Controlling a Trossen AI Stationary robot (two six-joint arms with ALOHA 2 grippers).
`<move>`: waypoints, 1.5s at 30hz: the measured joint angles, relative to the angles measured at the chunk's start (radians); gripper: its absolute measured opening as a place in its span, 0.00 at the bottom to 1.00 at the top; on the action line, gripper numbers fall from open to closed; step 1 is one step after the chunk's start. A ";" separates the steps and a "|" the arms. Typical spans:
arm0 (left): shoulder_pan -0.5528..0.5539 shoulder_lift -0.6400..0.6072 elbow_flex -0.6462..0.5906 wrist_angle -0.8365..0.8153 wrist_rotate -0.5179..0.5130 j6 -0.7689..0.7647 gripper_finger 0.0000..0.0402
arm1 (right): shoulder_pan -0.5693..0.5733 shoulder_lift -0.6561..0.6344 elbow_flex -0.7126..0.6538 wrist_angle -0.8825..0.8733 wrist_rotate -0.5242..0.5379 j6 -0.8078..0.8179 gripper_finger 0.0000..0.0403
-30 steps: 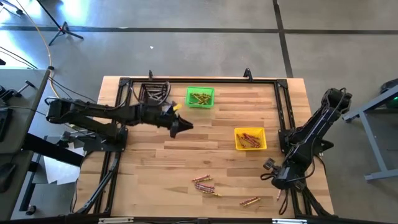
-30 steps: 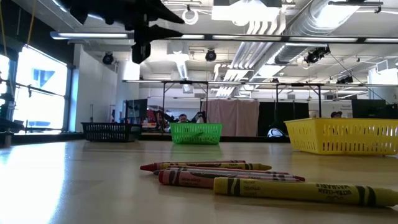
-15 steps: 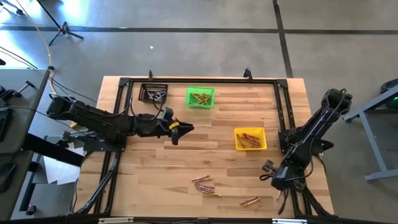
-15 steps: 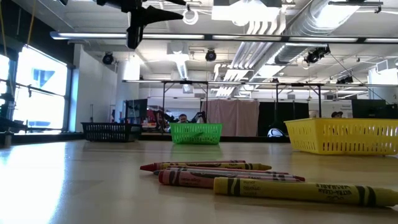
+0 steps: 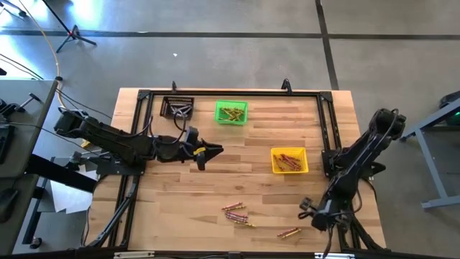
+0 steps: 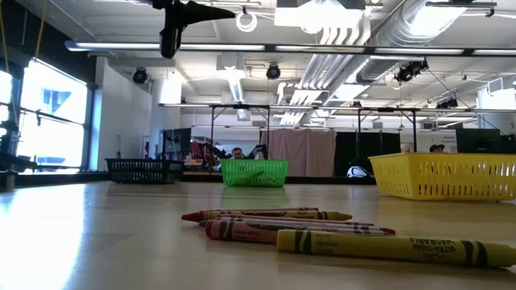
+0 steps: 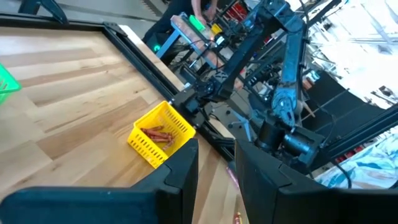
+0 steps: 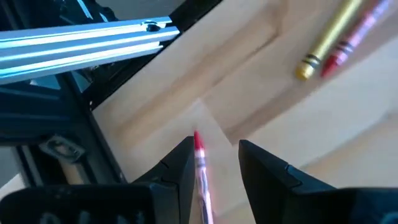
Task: Sort crayons
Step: Put the red crayon into the yellow basket
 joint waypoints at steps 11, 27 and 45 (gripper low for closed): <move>-0.001 0.000 0.000 0.007 -0.004 0.000 0.23 | 0.074 0.196 0.007 0.070 -0.010 -0.079 0.27; 0.000 0.000 0.000 0.007 -0.004 0.001 0.23 | 0.089 0.200 0.007 0.049 0.109 -0.111 0.02; 0.002 0.000 0.000 0.006 -0.009 0.029 0.23 | -0.011 0.200 0.007 0.027 0.085 -0.246 0.03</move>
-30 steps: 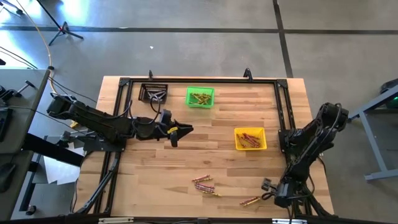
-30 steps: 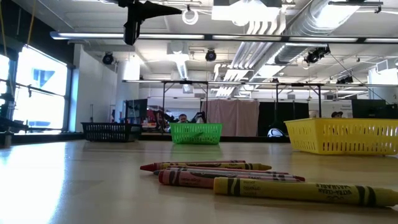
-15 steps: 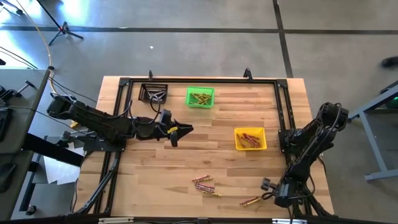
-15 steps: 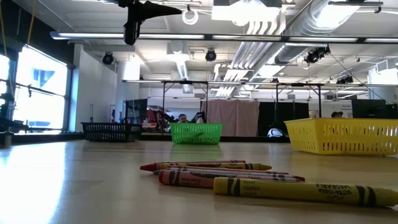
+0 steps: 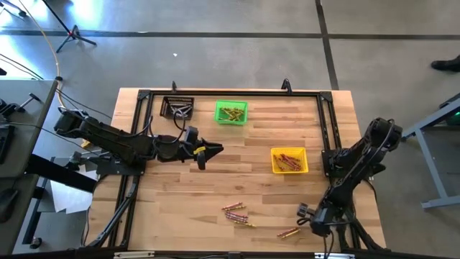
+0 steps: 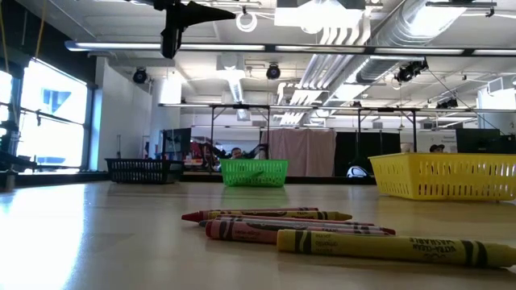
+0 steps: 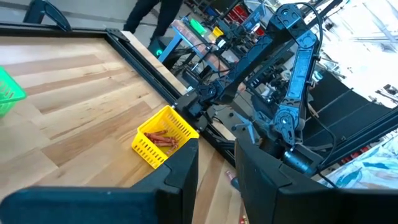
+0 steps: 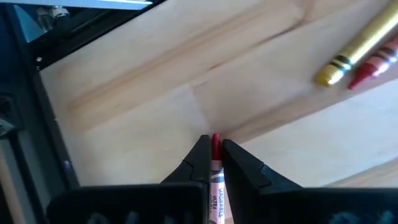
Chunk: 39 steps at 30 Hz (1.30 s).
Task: Sort crayons
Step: Put the red crayon into the yellow basket
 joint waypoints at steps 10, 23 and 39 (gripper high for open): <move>0.029 0.000 0.000 0.000 0.000 0.001 0.23 | -0.108 -0.001 0.000 -0.021 -0.020 -0.057 0.03; 0.072 0.000 0.000 -0.001 0.042 0.044 0.23 | -0.282 0.009 0.118 -0.219 0.068 -0.082 0.03; 0.079 0.000 0.000 -0.001 0.089 0.061 0.23 | -0.448 -0.252 0.216 -0.427 0.229 0.030 0.00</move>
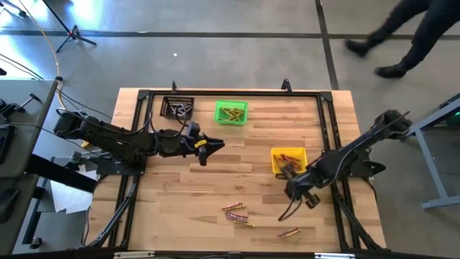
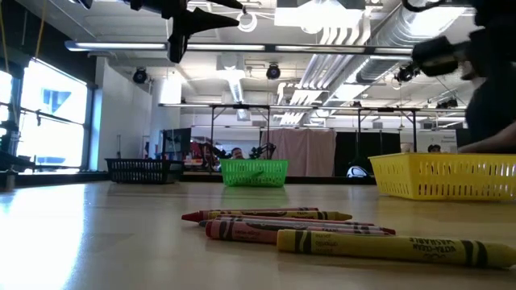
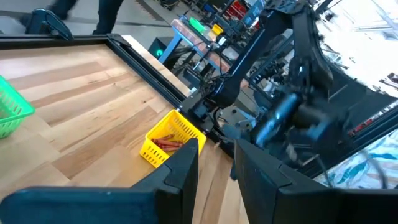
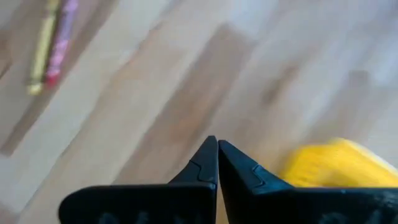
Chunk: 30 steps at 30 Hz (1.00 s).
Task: Sort crayons
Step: Put the red crayon into the yellow basket
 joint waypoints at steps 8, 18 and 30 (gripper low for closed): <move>0.000 0.000 0.000 0.000 0.000 0.000 0.23 | -0.121 -0.143 0.001 -0.010 0.134 0.006 0.00; 0.000 0.000 0.000 0.000 0.000 0.000 0.23 | -0.184 -0.154 0.002 -0.218 0.056 0.209 0.00; 0.000 0.000 0.000 0.000 0.000 0.045 0.23 | -0.126 -0.155 -0.121 -0.259 -0.181 0.905 0.09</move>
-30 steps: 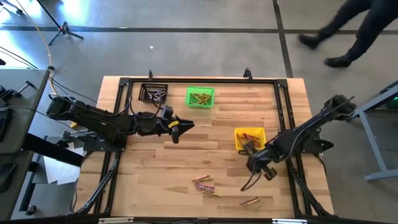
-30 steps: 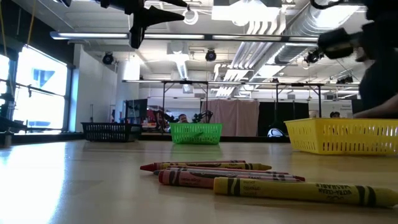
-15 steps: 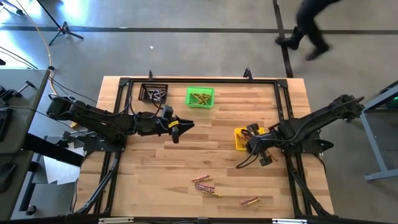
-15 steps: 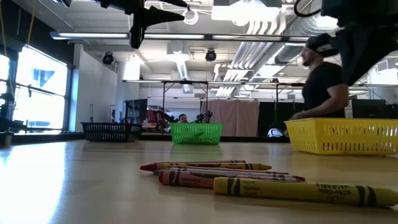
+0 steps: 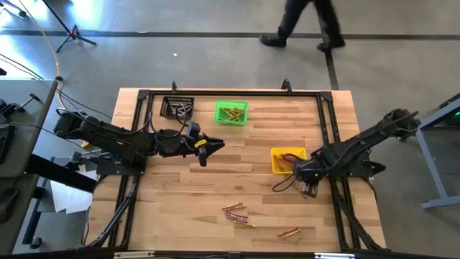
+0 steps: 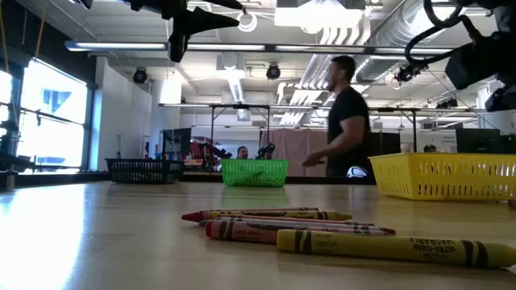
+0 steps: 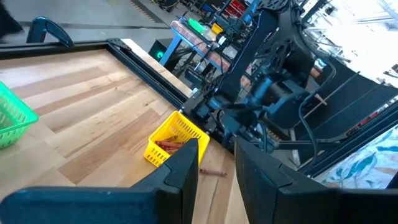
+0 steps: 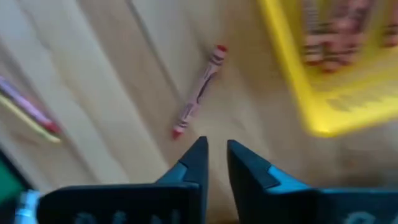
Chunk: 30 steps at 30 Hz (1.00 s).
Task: Sort crayons
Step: Put the red crayon into the yellow basket
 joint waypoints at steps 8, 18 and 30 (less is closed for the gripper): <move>0.000 0.000 0.000 0.000 0.000 0.000 0.23 | 0.096 0.001 -0.068 0.372 0.039 0.255 0.30; 0.000 0.000 0.000 -0.001 0.000 0.000 0.23 | 0.115 0.136 -0.065 0.438 0.073 0.393 0.34; 0.000 0.000 0.000 -0.001 0.000 -0.001 0.23 | 0.115 0.385 0.075 0.455 0.019 0.304 0.34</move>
